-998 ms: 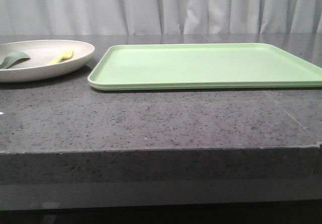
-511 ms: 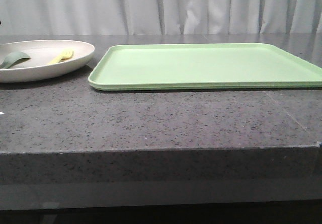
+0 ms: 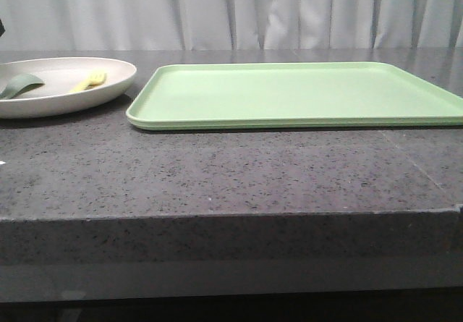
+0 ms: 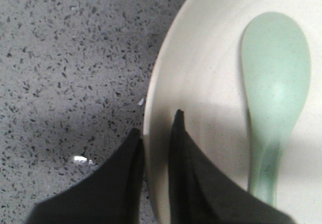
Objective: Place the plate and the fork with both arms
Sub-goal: 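Lower the left gripper onto the plate rim and close it, then lift the cream plate with the left gripper and carry it onto the green tray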
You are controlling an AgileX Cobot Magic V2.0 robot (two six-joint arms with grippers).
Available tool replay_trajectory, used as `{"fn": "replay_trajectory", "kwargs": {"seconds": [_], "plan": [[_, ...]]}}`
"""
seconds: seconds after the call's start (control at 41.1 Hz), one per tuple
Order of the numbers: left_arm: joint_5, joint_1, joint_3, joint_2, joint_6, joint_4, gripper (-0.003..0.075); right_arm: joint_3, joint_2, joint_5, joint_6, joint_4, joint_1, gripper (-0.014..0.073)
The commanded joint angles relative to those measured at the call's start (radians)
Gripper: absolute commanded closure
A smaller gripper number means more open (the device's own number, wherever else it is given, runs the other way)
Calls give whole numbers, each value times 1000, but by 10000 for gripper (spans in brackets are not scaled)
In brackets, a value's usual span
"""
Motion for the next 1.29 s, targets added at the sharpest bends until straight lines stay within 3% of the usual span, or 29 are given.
{"fn": "replay_trajectory", "kwargs": {"seconds": [0.0, 0.317, 0.73, 1.266], "plan": [[-30, 3, -33, -47, 0, -9, 720, -38, 11, -85, -5, 0, -4, -62], [-30, 8, -33, -47, 0, -30, 738, -38, 11, -85, -5, 0, -4, -62], [26, 107, -38, -49, 135, -311, 738, -38, 11, -85, -5, 0, -4, -62], [150, 107, -220, -49, 135, -424, 738, -38, 11, -85, -5, 0, -4, -62]]}}
